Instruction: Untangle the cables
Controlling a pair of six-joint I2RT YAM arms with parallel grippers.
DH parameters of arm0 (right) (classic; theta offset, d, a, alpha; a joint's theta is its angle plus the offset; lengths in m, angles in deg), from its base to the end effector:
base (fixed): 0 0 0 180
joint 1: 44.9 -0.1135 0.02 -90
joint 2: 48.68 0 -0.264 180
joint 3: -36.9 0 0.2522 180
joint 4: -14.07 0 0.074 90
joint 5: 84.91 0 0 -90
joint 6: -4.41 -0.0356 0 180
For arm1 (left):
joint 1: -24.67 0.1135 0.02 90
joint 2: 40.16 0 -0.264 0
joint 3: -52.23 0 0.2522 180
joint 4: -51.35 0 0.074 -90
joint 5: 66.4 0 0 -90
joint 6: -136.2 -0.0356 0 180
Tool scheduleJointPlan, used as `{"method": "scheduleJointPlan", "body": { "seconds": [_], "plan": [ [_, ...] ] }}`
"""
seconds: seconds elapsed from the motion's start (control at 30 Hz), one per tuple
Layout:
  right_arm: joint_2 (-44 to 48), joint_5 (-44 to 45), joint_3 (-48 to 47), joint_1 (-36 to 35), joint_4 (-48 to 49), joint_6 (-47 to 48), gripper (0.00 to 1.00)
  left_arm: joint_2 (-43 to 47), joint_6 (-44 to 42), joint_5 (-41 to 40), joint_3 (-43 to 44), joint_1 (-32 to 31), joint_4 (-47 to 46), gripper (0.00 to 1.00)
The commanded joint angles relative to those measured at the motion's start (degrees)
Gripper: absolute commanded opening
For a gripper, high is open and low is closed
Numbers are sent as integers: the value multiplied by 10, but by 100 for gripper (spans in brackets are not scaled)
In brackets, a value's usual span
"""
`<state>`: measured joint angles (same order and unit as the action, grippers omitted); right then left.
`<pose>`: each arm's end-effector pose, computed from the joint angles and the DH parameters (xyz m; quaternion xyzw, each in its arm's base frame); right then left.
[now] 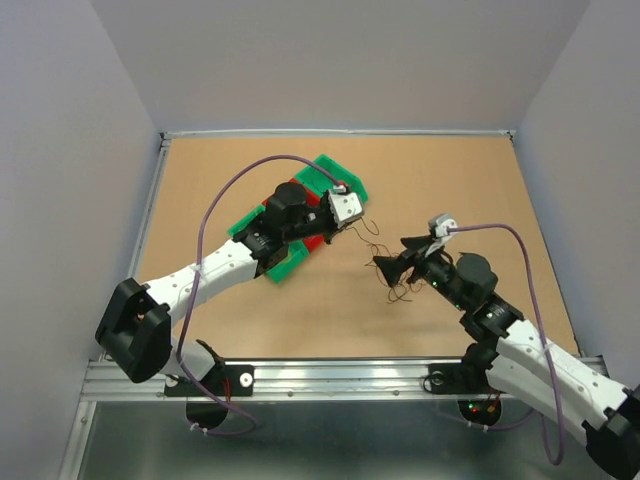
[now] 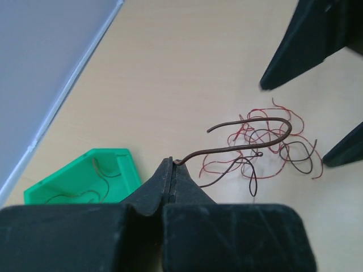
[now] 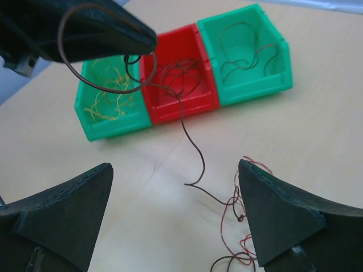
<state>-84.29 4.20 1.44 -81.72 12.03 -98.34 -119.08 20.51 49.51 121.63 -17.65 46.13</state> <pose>0.1334 0.1006 0.2624 -0.1555 0.7035 0.2958 0.6272 0.2289 -0.2294 0.3229 0.5260 0.5070 -0.2585 0.6320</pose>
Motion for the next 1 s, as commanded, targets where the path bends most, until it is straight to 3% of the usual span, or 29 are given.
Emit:
{"method": "scheduleJointPlan", "body": {
  "seconds": [0.0, 0.1, 0.23, 0.33, 0.37, 0.4, 0.5, 0.7, 0.83, 0.93, 0.97],
  "plan": [
    [-113, -95, -13, 0, 127, 60, 96, 14, 29, 41, 2, 2, -15, 0],
    [-216, -86, -47, 1, 153, 71, 91, 34, 42, 42, -11, 9, -37, 0],
    [-306, -56, -83, 1, 166, 70, 78, 73, 70, 14, -33, 22, -68, 0],
    [-342, -60, -97, 0, 172, 72, 53, 94, 111, -10, -55, 48, -106, 0],
    [-350, -69, -102, 0, 172, 70, 33, 108, 123, -26, -63, 69, -134, 0],
    [-350, -75, -103, 1, 175, 70, 23, 114, 140, -29, -70, 79, -150, 0],
    [-335, -104, -95, 1, 192, 63, 1, 123, 195, -21, -98, 116, -193, 0],
    [-181, -190, -27, 1, 261, -2, 1, 62, 181, 64, -76, 144, -193, 0],
    [-62, -165, 17, 1, 240, -15, 1, 35, 170, 55, -59, 143, -178, 0],
    [32, -109, 44, 0, 217, -22, 1, 34, 148, 125, -58, 145, -170, 15],
    [51, -98, 50, 1, 216, -24, 1, 33, 144, 157, -59, 145, -167, 31]
  ]
}}
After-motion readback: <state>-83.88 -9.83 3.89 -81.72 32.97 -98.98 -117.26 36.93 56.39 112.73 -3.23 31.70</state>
